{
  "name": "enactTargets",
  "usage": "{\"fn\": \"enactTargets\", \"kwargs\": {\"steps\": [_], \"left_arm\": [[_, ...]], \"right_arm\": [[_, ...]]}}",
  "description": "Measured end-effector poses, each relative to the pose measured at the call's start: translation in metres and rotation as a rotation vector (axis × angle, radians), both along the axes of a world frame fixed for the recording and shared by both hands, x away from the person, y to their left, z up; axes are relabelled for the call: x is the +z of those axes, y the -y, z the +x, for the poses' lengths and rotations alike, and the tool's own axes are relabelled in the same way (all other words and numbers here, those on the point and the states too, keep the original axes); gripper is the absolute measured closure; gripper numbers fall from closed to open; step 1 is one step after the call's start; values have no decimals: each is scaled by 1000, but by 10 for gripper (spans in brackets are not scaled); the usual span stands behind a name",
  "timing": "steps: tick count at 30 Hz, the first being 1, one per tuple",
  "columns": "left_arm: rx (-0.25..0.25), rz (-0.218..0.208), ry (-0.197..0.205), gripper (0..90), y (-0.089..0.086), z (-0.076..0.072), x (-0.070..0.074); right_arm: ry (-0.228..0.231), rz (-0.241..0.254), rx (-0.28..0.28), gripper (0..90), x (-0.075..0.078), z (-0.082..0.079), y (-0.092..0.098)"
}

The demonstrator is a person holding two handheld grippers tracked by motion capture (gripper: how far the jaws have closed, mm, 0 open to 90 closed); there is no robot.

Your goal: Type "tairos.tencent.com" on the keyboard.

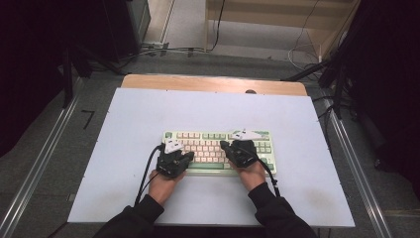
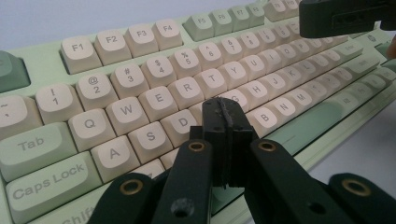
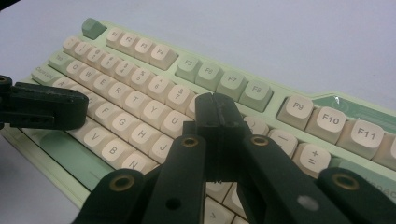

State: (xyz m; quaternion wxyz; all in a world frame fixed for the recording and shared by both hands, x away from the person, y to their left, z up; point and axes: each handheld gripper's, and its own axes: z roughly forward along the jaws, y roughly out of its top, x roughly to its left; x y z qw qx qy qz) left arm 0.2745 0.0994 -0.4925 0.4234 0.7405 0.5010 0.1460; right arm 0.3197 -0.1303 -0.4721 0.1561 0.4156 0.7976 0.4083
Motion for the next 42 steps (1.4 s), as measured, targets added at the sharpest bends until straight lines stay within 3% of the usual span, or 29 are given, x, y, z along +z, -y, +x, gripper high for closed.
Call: {"fn": "enactTargets", "kwargs": {"steps": [14,18,23,42], "left_arm": [[-7,18,-2,900,2,0,-3],[-5,7,-4,900,2,0,-2],[1,-15,22,900,0,-1,3],[32,-26,38,900,-7,2,8]], "right_arm": [[1,-1,1,875,0,0,0],[0,-1,1,875,0,0,0],[2,1,-2,875,1,0,1],[-2,-2,-12,875,-2,1,0]]}}
